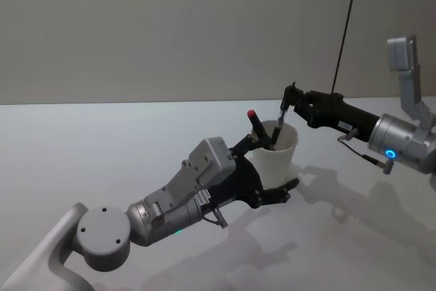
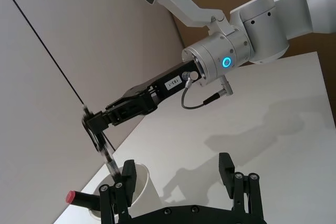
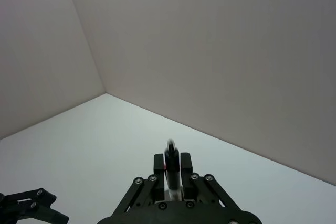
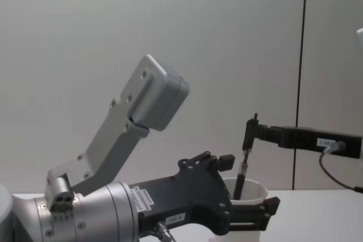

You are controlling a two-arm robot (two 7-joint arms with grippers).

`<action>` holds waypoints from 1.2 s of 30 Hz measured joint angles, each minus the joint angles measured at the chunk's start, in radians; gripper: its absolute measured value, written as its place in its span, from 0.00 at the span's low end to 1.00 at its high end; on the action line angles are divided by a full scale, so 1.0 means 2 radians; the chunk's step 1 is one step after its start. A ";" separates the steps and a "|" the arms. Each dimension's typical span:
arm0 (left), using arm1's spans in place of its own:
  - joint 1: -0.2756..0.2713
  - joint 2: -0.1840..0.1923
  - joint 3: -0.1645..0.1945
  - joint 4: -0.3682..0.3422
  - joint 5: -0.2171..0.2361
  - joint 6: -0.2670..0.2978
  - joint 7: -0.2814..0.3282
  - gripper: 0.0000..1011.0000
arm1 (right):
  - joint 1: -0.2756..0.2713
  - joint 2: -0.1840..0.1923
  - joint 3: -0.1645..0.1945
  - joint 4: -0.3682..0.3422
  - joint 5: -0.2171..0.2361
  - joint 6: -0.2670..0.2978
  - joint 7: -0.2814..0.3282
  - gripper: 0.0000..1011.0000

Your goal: Place the pen into the pen holder.

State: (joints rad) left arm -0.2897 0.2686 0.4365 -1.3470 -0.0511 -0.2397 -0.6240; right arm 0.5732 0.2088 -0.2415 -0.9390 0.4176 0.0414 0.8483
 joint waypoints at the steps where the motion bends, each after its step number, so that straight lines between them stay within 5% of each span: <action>1: 0.000 0.000 0.000 0.000 0.000 0.000 0.000 0.99 | 0.000 0.000 -0.001 0.001 0.000 -0.001 -0.001 0.16; 27: 0.000 0.000 0.000 0.000 0.000 0.000 0.000 0.99 | 0.000 -0.003 -0.007 0.013 0.014 -0.008 -0.018 0.95; 36: 0.000 0.000 0.000 0.000 0.000 0.000 0.000 0.99 | 0.000 -0.003 -0.008 0.015 0.016 -0.009 -0.019 0.99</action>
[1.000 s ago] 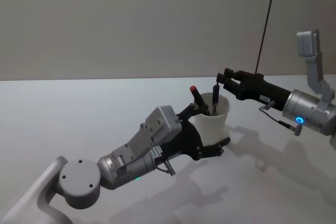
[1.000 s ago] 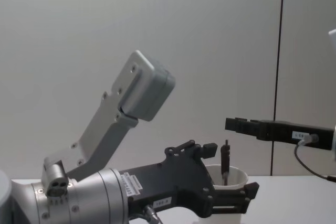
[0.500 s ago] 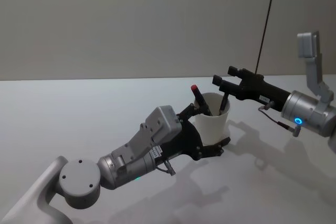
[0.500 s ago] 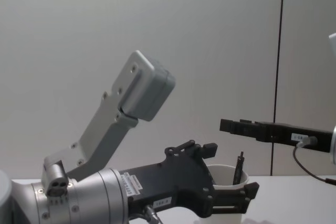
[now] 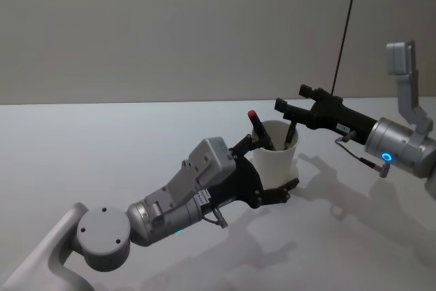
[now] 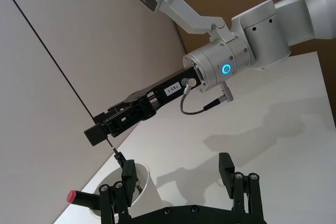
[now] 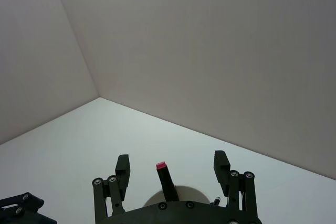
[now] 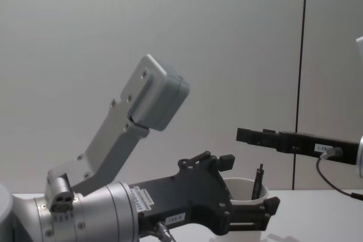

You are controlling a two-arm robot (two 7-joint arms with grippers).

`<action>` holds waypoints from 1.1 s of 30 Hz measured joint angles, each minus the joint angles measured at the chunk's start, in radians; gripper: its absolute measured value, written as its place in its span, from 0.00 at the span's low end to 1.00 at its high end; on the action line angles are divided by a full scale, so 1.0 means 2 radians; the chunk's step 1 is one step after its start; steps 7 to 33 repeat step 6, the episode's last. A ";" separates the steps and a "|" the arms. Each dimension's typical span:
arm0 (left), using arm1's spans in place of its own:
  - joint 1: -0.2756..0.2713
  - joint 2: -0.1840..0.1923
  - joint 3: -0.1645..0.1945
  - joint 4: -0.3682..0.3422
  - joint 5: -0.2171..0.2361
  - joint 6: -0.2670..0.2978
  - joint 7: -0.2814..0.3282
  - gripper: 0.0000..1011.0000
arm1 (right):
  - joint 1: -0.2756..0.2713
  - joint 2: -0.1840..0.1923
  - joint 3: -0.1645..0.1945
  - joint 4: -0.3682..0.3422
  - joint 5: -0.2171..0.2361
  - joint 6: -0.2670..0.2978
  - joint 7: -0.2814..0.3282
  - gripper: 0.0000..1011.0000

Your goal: Place the pen into the pen holder.

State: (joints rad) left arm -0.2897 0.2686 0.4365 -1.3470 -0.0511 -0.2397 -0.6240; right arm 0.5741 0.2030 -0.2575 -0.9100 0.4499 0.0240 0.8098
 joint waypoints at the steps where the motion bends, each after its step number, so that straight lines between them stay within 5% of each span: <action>1: 0.000 0.000 0.000 0.000 0.000 0.000 0.000 0.99 | 0.000 0.000 0.000 0.000 0.000 0.000 0.000 0.99; 33: 0.000 0.000 0.000 0.000 0.000 0.000 0.000 0.99 | 0.000 0.000 0.000 0.000 0.001 0.000 0.000 0.99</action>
